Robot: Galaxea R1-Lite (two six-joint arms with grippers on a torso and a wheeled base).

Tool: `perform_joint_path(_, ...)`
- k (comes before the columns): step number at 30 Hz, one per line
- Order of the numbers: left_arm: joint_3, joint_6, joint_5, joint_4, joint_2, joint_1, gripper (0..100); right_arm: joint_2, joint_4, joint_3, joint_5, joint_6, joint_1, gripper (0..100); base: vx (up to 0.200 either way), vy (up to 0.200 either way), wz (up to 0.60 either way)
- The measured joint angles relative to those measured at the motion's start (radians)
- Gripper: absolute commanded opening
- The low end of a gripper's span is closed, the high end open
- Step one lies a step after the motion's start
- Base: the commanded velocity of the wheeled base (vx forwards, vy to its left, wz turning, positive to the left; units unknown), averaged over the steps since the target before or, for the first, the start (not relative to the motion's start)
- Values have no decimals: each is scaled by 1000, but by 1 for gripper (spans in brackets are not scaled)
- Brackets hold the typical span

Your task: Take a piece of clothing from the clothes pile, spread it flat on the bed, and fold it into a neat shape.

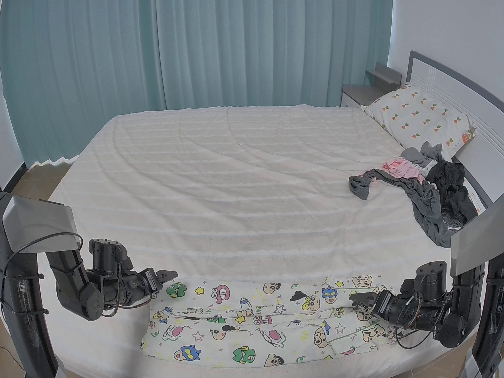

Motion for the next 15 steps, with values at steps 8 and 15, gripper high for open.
perform_joint_path(8,-11,38,4,19,26,-21,100,-21,0,1,0,0,4,100,0,0,0)
perform_joint_path(15,-19,41,13,40,36,-25,0,-30,0,1,0,-1,5,100,0,0,0)
